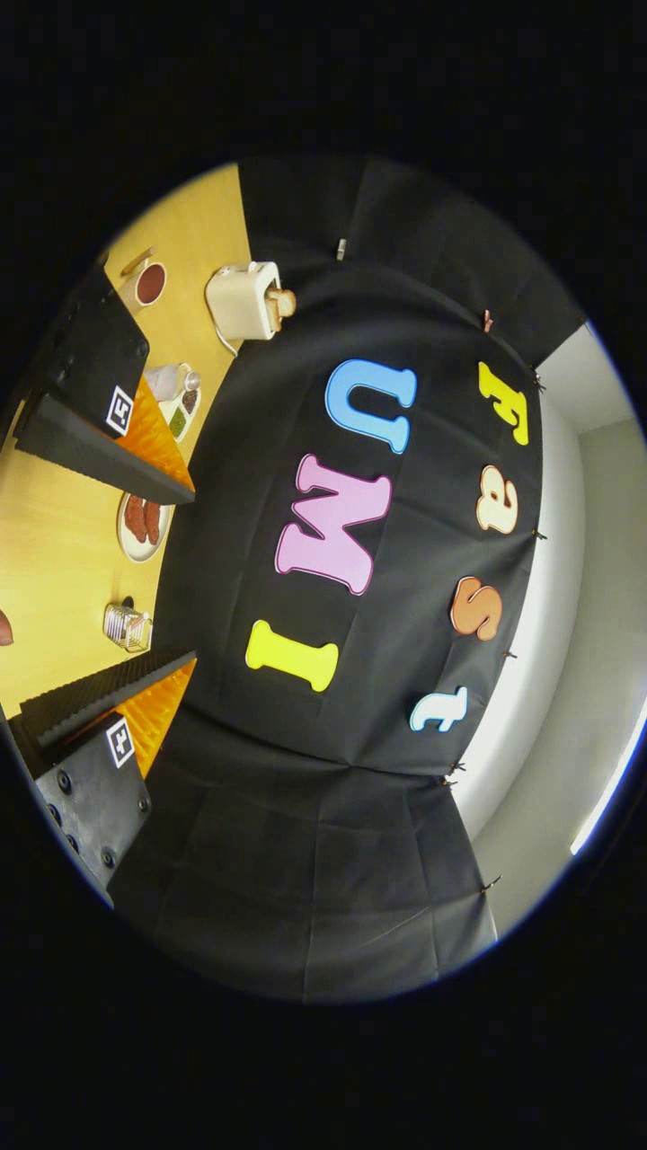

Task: Take the bottle from table, then pour the juice into the cup, finally place the bottle on the coaster

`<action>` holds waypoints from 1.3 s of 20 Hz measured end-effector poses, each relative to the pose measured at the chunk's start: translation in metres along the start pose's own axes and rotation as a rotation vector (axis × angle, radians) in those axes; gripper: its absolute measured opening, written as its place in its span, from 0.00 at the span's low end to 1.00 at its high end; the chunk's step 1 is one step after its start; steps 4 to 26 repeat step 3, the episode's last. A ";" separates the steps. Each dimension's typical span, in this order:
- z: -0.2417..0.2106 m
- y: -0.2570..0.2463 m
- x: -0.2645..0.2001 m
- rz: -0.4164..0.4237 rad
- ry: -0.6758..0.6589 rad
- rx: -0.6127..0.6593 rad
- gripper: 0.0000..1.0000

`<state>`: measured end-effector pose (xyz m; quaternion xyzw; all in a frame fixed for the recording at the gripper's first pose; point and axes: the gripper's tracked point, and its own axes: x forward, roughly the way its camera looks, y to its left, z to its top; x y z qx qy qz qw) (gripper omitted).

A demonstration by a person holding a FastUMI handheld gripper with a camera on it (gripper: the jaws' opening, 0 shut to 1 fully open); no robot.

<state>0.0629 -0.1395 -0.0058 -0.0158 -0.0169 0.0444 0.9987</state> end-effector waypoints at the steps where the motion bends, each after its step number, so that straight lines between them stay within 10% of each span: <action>1: 0.001 -0.004 0.001 0.003 -0.005 -0.001 0.97; 26: 0.003 -0.011 0.002 -0.001 -0.015 -0.001 0.97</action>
